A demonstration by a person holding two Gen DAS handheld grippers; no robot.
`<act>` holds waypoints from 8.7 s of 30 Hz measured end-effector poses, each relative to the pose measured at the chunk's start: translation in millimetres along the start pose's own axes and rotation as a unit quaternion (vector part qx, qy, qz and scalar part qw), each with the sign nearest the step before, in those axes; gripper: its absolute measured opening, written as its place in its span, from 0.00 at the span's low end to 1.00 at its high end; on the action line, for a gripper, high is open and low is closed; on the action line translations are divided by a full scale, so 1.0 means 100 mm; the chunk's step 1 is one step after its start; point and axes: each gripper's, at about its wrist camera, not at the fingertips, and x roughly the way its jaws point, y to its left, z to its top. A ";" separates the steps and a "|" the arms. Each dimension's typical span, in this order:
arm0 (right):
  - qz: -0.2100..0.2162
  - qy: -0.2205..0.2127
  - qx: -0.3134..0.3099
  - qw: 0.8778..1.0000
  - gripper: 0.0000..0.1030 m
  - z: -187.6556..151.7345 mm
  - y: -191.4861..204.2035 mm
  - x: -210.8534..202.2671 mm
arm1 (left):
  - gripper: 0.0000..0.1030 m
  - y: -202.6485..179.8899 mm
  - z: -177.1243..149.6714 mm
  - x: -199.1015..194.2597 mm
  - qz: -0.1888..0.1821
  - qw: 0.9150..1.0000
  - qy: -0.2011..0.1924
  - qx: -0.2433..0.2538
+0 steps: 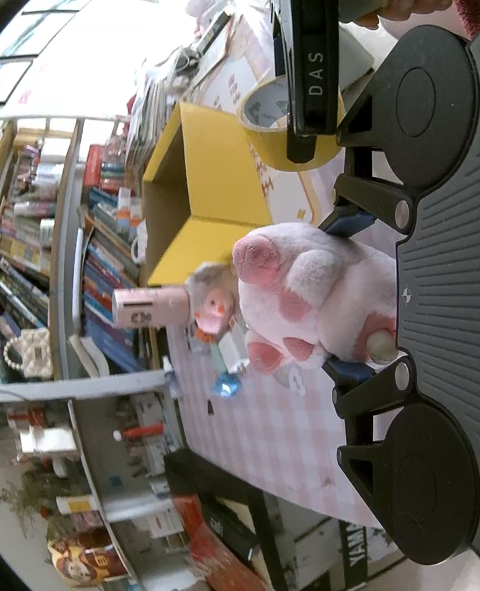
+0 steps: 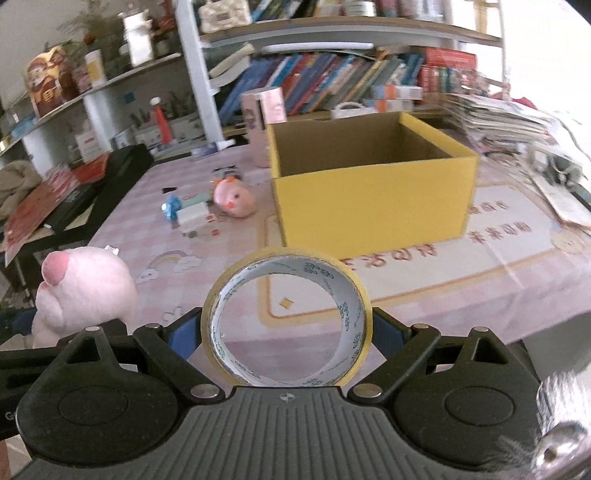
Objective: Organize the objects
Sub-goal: 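Carry the pink pig and the tape roll toward the yellow box with both tools, then lower the pig into the yellow box and open the left tool while the right tool releases the tape inside, then withdraw both tools from the yellow box back over the table, then grasp the small white box with the left tool while the right tool grasps the pink chick plush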
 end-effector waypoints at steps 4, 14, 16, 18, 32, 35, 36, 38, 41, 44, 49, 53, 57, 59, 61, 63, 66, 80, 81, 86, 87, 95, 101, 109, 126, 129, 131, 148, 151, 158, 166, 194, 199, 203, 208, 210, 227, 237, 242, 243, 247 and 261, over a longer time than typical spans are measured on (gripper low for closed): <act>-0.020 -0.001 0.015 1.000 0.89 -0.06 -0.14 -0.10 | 0.63 -0.14 0.02 -0.01 -0.021 1.000 -0.007 0.016; -0.067 0.002 0.056 0.996 0.89 -0.20 -0.46 -0.28 | 0.63 -0.44 0.07 0.04 -0.063 0.997 -0.012 0.051; -0.072 0.003 0.059 0.996 0.89 -0.21 -0.50 -0.30 | 0.63 -0.46 0.08 0.05 -0.066 0.996 -0.013 0.053; -0.075 0.002 0.060 0.995 0.89 -0.21 -0.53 -0.30 | 0.63 -0.49 0.09 0.06 -0.069 0.996 -0.013 0.054; -0.080 0.000 0.064 0.995 0.89 -0.10 -0.69 -0.23 | 0.63 -0.58 0.21 0.17 -0.069 0.995 -0.019 0.064; -0.082 -0.001 0.063 0.995 0.89 -0.05 -0.72 -0.18 | 0.63 -0.58 0.26 0.22 -0.068 0.996 -0.020 0.062; -0.082 -0.001 0.062 0.995 0.89 -0.03 -0.71 -0.17 | 0.63 -0.58 0.27 0.23 -0.069 0.995 -0.021 0.062; -0.083 -0.002 0.061 0.995 0.89 0.01 -0.73 -0.14 | 0.63 -0.59 0.30 0.25 -0.069 0.995 -0.024 0.062; -0.083 -0.003 0.059 0.995 0.89 0.05 -0.74 -0.11 | 0.63 -0.61 0.34 0.29 -0.071 0.995 -0.026 0.066; -0.083 -0.004 0.058 0.995 0.89 0.08 -0.75 -0.08 | 0.63 -0.61 0.37 0.33 -0.071 0.995 -0.026 0.067; -0.083 -0.006 0.057 0.995 0.89 0.15 -0.78 -0.02 | 0.63 -0.60 0.44 0.37 -0.079 0.995 -0.034 0.055; -0.082 -0.009 0.051 0.995 0.89 0.25 -0.81 0.02 | 0.64 -0.62 0.53 0.42 -0.080 0.994 -0.043 0.052; -0.081 -0.019 0.042 0.996 0.89 0.37 -0.84 0.05 | 0.65 -0.60 0.66 0.49 -0.092 0.994 -0.056 0.031; -0.081 -0.029 0.035 0.996 0.89 0.46 -0.86 0.06 | 0.65 -0.62 0.73 0.53 -0.093 0.993 -0.064 0.028; -0.081 -0.042 0.028 0.995 0.89 0.57 -0.89 0.06 | 0.65 -0.66 0.82 0.56 -0.093 0.992 -0.074 0.032; -0.082 -0.057 0.018 0.995 0.89 0.69 -0.93 0.07 | 0.65 -0.70 0.91 0.60 -0.095 0.992 -0.081 0.033; -0.081 -0.080 0.000 0.994 0.89 0.88 -0.98 0.11 | 0.65 -0.76 1.05 0.67 -0.095 0.991 -0.092 0.031; -0.021 -0.090 -0.132 0.987 0.89 1.61 -1.28 0.86 | 0.65 -0.85 1.61 1.27 -0.048 0.995 -0.083 -0.004; -0.015 -0.085 -0.145 0.986 0.89 1.62 -1.28 0.92 | 0.65 -0.86 1.63 1.33 -0.045 0.996 -0.077 -0.007; 0.015 -0.045 -0.212 0.976 0.89 1.70 -1.26 1.29 | 0.65 -0.91 1.66 1.56 -0.043 0.998 -0.048 -0.018; 0.023 -0.037 -0.225 0.973 0.89 1.72 -1.26 1.36 | 0.65 -0.92 1.66 1.61 -0.042 0.998 -0.042 -0.020; 0.065 0.026 -0.307 0.949 0.89 1.85 -1.27 1.85 | 0.65 -0.98 1.69 1.96 -0.041 0.999 0.004 -0.021; 0.079 0.101 -0.344 0.930 0.89 1.87 -1.29 2.18 | 0.65 -1.01 1.67 2.20 -0.037 0.999 0.036 -0.012; 0.057 0.138 -0.357 0.922 0.90 1.81 -1.31 2.23 | 0.65 -1.16 1.68 2.32 -0.044 0.998 0.033 0.023; 0.009 0.080 -0.296 0.952 0.95 1.76 -1.43 2.02 | 0.94 -1.17 1.73 2.08 -0.036 0.999 -0.021 0.021; 0.011 0.057 -0.285 0.957 0.96 1.80 -1.41 1.90 | 0.97 -1.10 1.74 1.92 -0.037 0.999 -0.034 0.001; 0.015 0.043 -0.274 0.961 0.96 1.82 -1.40 1.80 | 0.98 -1.05 1.73 1.79 -0.036 0.998 -0.045 -0.011; -0.075 -0.066 -0.082 0.992 0.97 1.45 -1.25 0.76 | 1.00 -0.73 1.22 0.86 -0.014 0.995 -0.084 -0.049; -0.095 -0.082 -0.047 0.991 1.00 1.25 -1.20 0.59 | 1.00 -0.66 1.08 0.73 0.002 0.995 -0.090 -0.049; -0.126 -0.063 -0.006 0.990 1.00 0.74 -1.01 0.41 | 1.00 -0.54 0.74 0.57 0.005 0.997 -0.059 -0.043; -0.135 -0.009 -0.017 0.991 1.00 0.24 -0.72 0.38 | 1.00 -0.45 0.36 0.49 0.005 1.000 -0.008 -0.027; -0.056 0.017 -0.052 0.997 1.00 -0.03 0.09 0.27 | 1.00 0.16 0.00 0.08 0.056 0.997 0.016 -0.055; -0.044 0.015 -0.062 0.997 1.00 -0.01 0.23 0.29 | 1.00 0.29 -0.02 0.02 0.071 0.995 0.010 -0.063; -0.035 0.010 -0.069 0.997 1.00 0.02 0.35 0.30 | 1.00 0.37 -0.04 -0.03 0.080 0.995 0.008 -0.067; -0.023 0.008 -0.080 0.996 1.00 0.04 0.48 0.30 | 1.00 0.47 -0.06 -0.04 0.088 0.993 0.008 -0.075; -0.018 0.006 -0.083 0.996 1.00 0.06 0.52 0.32 | 1.00 0.49 -0.05 -0.03 0.094 0.993 0.010 -0.074; 0.013 0.012 -0.091 0.996 0.90 0.28 0.71 0.75 | 1.00 0.68 0.05 0.24 0.123 0.991 -0.005 -0.056; 0.036 0.014 -0.111 0.993 0.86 0.62 0.83 1.18 | 1.00 0.86 0.29 0.67 0.105 0.991 0.022 -0.078; 0.054 0.010 -0.126 0.991 0.84 0.79 0.91 1.39 | 1.00 0.93 0.40 0.87 0.095 0.992 0.024 -0.083; 0.057 0.010 -0.131 0.990 0.81 0.81 0.92 1.43 | 1.00 0.94 0.42 0.91 0.092 0.992 0.025 -0.085; 0.072 0.022 -0.132 0.988 0.69 0.93 0.95 1.64 | 1.00 1.01 0.49 1.04 0.079 0.992 0.026 -0.099; 0.090 0.066 -0.090 0.990 0.60 1.41 0.87 2.26 | 0.98 0.99 0.73 1.68 0.057 0.991 0.061 -0.109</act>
